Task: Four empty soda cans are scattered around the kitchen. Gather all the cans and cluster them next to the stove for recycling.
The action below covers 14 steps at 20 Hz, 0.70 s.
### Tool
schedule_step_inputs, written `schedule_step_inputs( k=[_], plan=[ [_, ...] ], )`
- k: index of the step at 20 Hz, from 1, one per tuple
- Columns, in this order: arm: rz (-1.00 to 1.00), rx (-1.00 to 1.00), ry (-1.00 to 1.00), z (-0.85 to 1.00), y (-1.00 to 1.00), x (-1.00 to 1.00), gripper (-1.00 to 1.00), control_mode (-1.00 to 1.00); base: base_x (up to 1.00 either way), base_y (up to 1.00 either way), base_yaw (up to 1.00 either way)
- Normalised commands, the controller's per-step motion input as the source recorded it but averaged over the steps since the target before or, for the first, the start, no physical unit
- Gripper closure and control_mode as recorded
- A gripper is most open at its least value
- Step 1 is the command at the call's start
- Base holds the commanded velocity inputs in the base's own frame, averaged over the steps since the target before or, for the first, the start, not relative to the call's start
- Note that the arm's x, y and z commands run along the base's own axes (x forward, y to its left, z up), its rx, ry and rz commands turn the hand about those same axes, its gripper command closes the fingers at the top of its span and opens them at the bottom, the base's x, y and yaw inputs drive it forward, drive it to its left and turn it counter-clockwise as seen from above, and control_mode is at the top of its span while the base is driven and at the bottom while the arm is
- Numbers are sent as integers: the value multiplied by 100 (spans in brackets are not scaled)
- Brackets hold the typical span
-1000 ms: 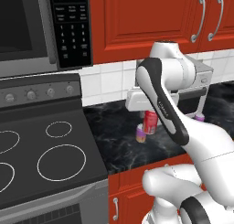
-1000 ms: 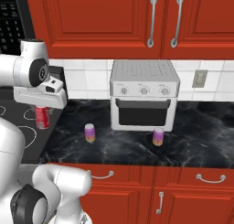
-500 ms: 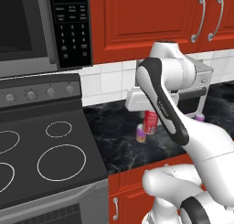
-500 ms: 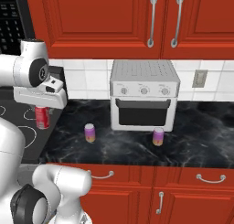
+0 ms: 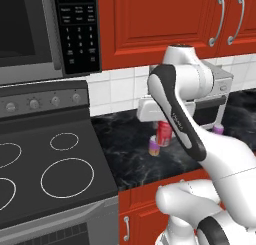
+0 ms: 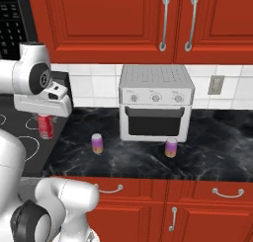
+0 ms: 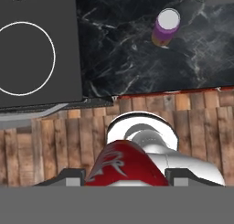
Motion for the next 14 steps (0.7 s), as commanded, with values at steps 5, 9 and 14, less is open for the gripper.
schedule_step_inputs(
  k=[5,9,14],
  plan=[
    [1,-2,-13,-2,7,0,100,-100,0,0,0],
    [0,0,-17,-16,9,0,100,-100,0,0,0],
    [0,-2,-19,-20,14,0,100,-100,0,0,0]
  ],
)
